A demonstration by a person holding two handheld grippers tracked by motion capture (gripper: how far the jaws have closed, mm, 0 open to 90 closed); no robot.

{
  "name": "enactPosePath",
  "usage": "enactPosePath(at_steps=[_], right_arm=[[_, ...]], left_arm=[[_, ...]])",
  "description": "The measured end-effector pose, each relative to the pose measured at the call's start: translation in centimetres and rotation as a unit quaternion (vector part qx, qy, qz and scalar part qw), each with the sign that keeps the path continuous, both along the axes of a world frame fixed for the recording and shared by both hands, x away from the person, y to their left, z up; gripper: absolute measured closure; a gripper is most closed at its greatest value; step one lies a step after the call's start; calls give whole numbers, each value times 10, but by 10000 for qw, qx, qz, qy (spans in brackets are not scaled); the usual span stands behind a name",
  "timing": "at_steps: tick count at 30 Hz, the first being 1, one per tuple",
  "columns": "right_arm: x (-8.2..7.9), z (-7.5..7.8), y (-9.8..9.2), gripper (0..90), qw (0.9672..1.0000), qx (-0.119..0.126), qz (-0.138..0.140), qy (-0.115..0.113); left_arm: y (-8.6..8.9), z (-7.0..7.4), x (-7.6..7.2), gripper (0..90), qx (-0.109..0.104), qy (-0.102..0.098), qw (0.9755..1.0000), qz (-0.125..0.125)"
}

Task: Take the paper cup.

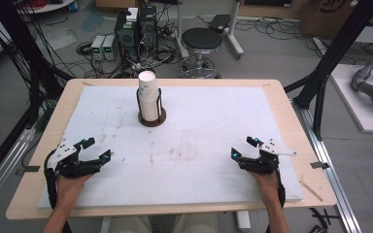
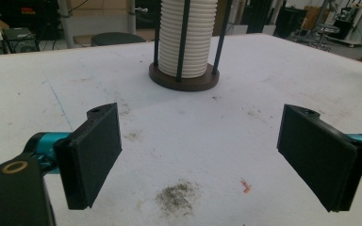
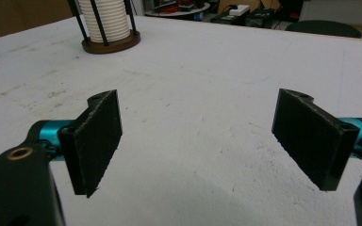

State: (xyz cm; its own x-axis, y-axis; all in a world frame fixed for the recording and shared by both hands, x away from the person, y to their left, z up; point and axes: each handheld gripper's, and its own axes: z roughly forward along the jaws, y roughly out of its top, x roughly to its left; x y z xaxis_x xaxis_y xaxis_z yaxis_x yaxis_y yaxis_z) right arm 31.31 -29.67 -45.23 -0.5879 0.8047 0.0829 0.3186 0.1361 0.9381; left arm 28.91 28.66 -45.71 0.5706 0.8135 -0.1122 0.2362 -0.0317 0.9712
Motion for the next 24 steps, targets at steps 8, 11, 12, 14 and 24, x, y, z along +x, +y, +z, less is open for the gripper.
enactPosePath(at_steps=[8,11,12,14,24], right_arm=[[0,0,-1,169,10000,36,-4,-35],[0,0,-1,169,10000,43,3,-36],[0,0,-1,169,10000,44,4,-29],[0,0,-1,169,10000,38,7,-36],[-1,0,-1,169,9999,59,13,-81]], left_arm=[[2,0,-1,143,-112,-50,9999,-37],[4,-1,-1,143,-181,-91,9998,-89],[4,-1,-1,143,-224,-101,9996,-103],[5,-1,-1,142,-257,-116,9995,-154],[5,1,1,140,-133,1,9999,-84]])
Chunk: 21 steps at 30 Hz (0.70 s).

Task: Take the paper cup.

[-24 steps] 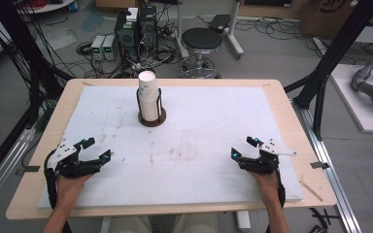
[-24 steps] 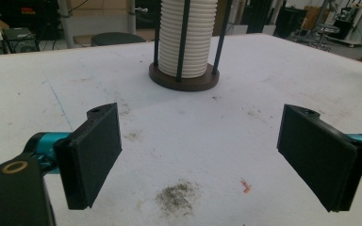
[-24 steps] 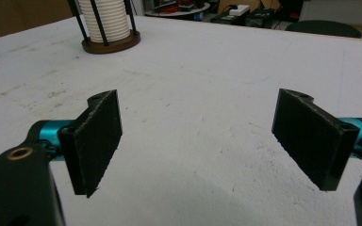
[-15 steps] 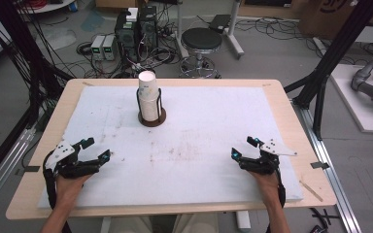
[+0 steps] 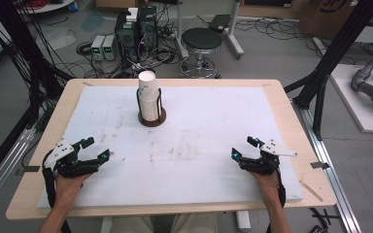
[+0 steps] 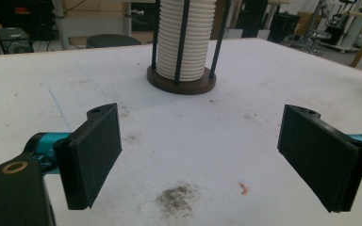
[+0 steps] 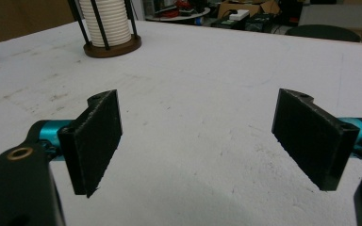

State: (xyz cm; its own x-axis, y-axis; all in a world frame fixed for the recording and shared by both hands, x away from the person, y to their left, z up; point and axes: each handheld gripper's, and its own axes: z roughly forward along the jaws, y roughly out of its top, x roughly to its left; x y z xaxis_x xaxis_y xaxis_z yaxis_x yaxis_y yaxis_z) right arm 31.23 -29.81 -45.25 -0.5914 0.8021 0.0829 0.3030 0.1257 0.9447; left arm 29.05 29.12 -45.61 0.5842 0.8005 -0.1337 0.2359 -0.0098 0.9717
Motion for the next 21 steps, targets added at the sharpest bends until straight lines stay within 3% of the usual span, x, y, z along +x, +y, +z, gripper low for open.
enactPosePath(at_steps=[10,18,21], right_arm=[[2,0,0,169,9999,-28,23,105],[4,0,-1,169,9998,13,31,202],[4,0,0,169,9998,4,29,178]], left_arm=[[5,25,5,135,5,-99,9998,-168],[-3,66,26,135,227,-196,9977,-605],[-4,75,34,135,183,-130,9972,-712]])
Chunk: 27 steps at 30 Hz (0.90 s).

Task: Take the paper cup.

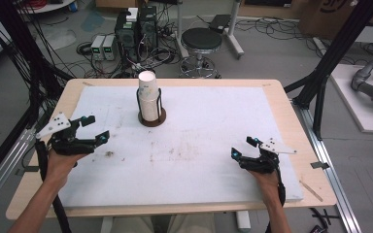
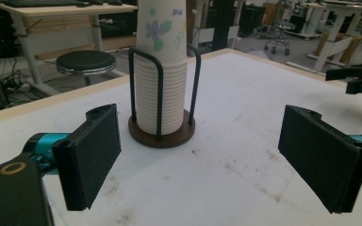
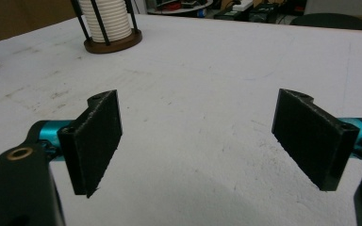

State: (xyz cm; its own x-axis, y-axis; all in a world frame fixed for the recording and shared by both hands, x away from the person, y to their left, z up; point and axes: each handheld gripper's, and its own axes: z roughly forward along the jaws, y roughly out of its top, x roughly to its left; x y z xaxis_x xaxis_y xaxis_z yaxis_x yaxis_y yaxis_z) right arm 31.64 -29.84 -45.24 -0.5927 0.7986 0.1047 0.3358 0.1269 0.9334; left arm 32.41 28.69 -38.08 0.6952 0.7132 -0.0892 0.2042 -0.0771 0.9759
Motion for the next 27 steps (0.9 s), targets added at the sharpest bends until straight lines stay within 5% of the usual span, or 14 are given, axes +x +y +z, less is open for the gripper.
enactPosePath(at_steps=[13,18,27], right_arm=[[0,0,-2,169,9999,99,-32,28],[0,0,-2,169,9999,117,-18,59],[0,0,-2,169,9999,126,-13,55]], left_arm=[[-6,59,55,136,225,46,9991,-367],[-11,71,73,136,391,59,9980,-501],[-25,96,110,137,723,147,9936,-855]])
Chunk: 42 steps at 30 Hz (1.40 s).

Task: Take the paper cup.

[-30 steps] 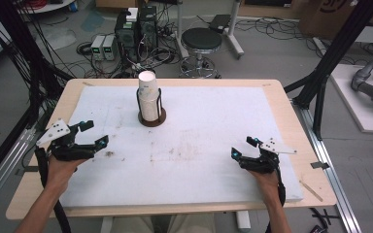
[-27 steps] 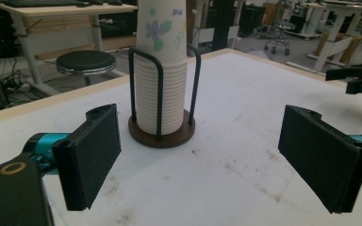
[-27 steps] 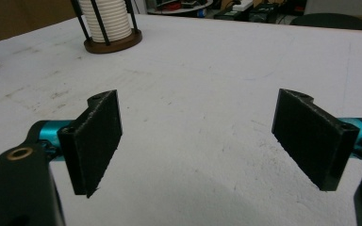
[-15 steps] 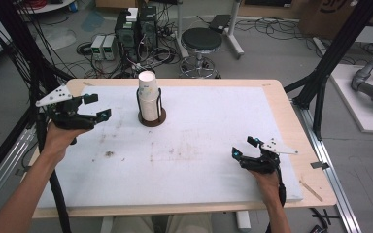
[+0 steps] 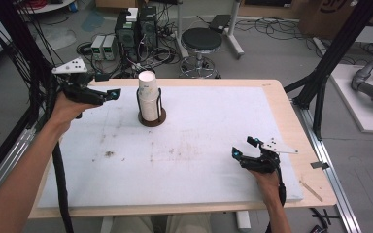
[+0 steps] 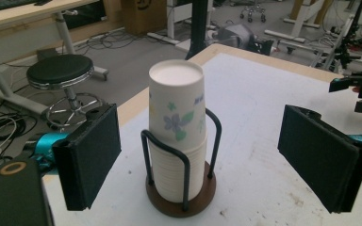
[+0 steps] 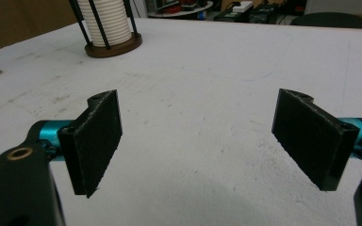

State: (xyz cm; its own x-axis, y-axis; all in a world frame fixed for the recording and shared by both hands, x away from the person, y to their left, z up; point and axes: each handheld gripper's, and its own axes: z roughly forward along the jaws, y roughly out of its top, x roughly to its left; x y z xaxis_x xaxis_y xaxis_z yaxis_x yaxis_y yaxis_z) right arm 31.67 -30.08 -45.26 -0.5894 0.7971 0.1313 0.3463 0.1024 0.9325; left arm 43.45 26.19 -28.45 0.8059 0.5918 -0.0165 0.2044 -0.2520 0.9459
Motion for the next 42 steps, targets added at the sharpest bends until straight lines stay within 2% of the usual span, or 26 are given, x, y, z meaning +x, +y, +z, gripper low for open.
enactPosePath(at_steps=[2,3,9,15,18,21,23,24,25,26,27,34,36,38,40,42], right_arm=[[0,0,0,169,10000,-6,-3,-5],[0,0,0,169,10000,-5,-1,-10],[1,0,0,169,10000,-10,10,31],[0,0,-1,168,10000,62,-52,32],[-1,0,0,169,10000,21,-54,-32],[-1,0,0,169,10000,24,-56,-15],[-1,0,0,169,10000,37,-65,-18],[-1,0,-1,169,10000,31,-79,-29],[-1,0,-1,169,10000,31,-79,-29],[-1,0,0,169,10000,23,-71,-17],[-1,0,0,169,10000,23,-71,-17],[1,0,1,168,9999,-56,-64,53],[0,0,2,169,9999,-85,-103,8],[-2,0,3,169,9998,-133,-121,-50],[-2,0,3,169,9998,-130,-133,-88],[-2,0,2,168,9998,-86,-145,-73]], left_arm=[[-2,7,7,137,7,-21,10000,-62],[-5,14,13,137,109,-44,9998,-174],[-11,27,29,139,182,-92,9987,-462],[-19,30,47,140,439,94,9967,-672],[-24,32,56,139,699,167,9944,-777],[-29,34,64,139,816,234,9927,-851],[-33,36,68,139,931,289,9909,-923],[-37,36,73,139,1014,300,9892,-1014],[-37,36,73,140,1014,300,9892,-1014],[-40,36,77,140,1156,372,9868,-1073],[-40,36,77,140,1156,372,9868,-1073],[-49,43,90,140,1579,482,9789,-1207],[-51,45,95,141,1567,484,9792,-1192],[-53,45,98,140,1653,546,9772,-1216],[-56,45,102,140,1822,612,9730,-1279],[-59,46,105,140,1949,635,9700,-1304]])
